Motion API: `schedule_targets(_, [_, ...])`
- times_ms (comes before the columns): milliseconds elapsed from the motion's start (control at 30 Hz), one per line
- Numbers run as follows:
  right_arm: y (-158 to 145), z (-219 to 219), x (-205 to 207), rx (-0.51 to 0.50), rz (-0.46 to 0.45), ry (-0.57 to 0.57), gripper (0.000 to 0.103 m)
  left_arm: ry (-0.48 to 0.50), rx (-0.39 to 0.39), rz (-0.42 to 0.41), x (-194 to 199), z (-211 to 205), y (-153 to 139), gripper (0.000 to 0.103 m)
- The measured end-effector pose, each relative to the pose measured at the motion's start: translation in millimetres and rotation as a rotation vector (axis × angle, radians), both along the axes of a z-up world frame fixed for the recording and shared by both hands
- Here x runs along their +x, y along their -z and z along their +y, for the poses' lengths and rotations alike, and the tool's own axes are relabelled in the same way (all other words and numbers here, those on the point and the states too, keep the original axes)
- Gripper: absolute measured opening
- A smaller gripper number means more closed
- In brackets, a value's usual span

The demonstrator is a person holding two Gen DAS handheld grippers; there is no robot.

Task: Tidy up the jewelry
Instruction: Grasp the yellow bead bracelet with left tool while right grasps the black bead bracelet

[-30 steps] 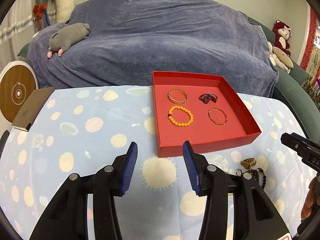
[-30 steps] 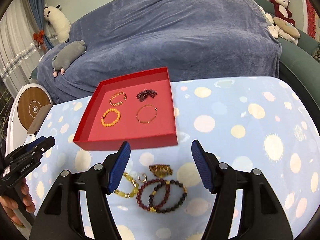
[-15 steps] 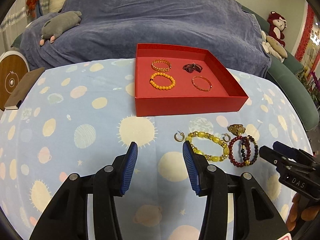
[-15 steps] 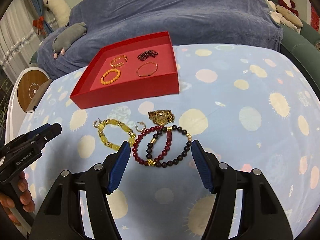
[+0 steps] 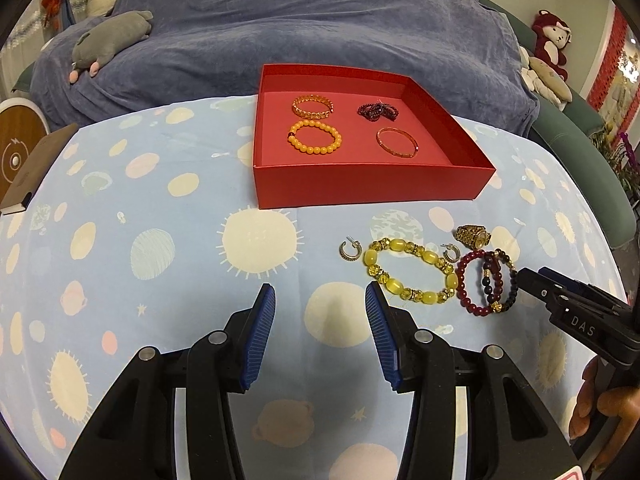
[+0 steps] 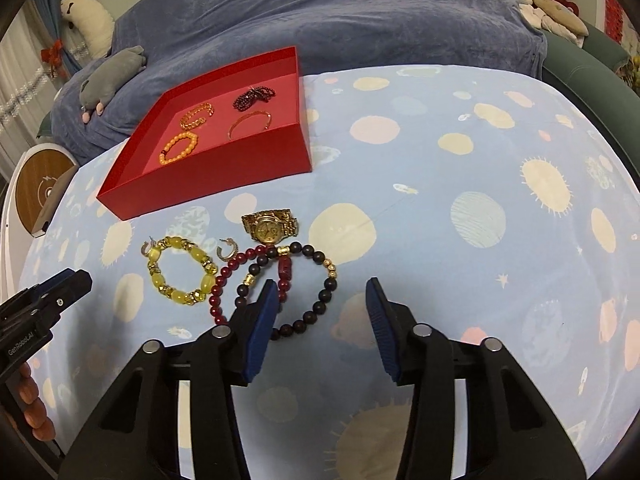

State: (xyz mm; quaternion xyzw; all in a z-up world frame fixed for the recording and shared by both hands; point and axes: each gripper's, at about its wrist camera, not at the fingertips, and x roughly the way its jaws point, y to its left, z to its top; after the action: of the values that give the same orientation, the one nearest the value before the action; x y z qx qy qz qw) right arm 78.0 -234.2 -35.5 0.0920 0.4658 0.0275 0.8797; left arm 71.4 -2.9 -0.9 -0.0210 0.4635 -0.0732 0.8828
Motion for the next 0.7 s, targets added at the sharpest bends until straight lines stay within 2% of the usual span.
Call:
schedule_targets(33, [3.6, -0.5, 1.7, -0.001, 0.012, 0.0, 0.032, 0.0, 0.0, 0.002, -0.4, -0.3, 0.7, 0.045])
schedule_targets(133, [11.6, 1.0, 4.5, -0.009, 0.028, -0.012, 0.027, 0.004, 0.004, 0.002, -0.9, -1.9, 0.9, 0.045])
schedule_targets(333, [13.8, 8.9, 9.5, -0.067, 0.004, -0.026, 0.026, 0.001, -0.003, 0.013, 1.0, -2.6, 3.2, 0.045])
schedule_targets(367, [14.1, 10.0, 9.3, -0.082, 0.001, -0.025, 0.024, -0.001, -0.007, 0.017, 1.5, -2.3, 3.9, 0.045])
schedule_targets(400, [14.1, 11.2, 9.0, -0.102, -0.002, -0.026, 0.013, -0.002, -0.014, 0.023, 2.2, -1.7, 4.7, 0.045])
schedule_targets(433, [14.1, 12.1, 8.7, -0.111, -0.003, -0.03, 0.008, -0.004, -0.022, 0.027, 2.9, -1.3, 5.4, 0.045])
schedule_targets(700, [-3.7, 10.5, -2.4, -0.083, -0.028, -0.036, 0.008, -0.007, -0.134, 0.067, 13.9, -10.4, 13.6, 0.045])
